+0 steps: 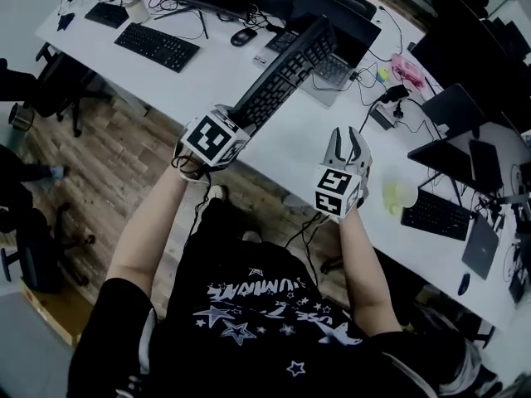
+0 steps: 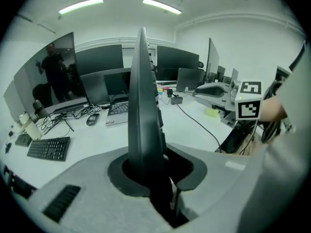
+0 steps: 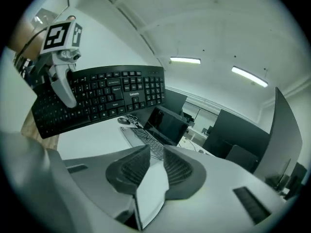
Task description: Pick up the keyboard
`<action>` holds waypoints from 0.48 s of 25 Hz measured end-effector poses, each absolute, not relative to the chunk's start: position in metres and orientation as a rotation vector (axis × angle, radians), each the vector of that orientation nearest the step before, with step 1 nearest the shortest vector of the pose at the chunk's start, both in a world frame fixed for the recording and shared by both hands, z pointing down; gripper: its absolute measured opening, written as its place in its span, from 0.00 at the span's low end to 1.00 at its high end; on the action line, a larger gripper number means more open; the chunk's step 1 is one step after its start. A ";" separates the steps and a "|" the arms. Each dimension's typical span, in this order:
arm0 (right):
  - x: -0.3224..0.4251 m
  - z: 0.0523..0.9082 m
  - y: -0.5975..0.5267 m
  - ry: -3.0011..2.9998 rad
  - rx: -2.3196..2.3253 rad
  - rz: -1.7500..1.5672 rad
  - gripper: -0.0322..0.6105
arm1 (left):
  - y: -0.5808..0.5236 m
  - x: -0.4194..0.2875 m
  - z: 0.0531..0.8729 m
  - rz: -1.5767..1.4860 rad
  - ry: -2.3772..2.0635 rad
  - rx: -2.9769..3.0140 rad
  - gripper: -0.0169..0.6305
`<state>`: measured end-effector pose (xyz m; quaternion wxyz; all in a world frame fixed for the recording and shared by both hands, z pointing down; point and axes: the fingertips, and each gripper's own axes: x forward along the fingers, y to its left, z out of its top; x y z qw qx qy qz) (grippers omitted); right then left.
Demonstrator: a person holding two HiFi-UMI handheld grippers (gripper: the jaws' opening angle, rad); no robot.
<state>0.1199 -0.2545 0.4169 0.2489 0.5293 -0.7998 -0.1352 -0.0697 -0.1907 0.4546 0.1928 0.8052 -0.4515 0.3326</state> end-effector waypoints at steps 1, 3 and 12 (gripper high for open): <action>0.122 0.416 -0.254 -2.198 1.454 -0.337 0.16 | -0.184 -0.067 0.453 0.891 -1.270 2.248 0.16; 0.122 0.417 -0.251 -2.248 1.455 -0.265 0.07 | -0.171 -0.066 0.451 0.826 -1.283 2.225 0.16; 0.107 0.413 -0.245 -2.345 1.439 -0.125 0.06 | -0.140 -0.081 0.446 0.674 -1.390 2.186 0.16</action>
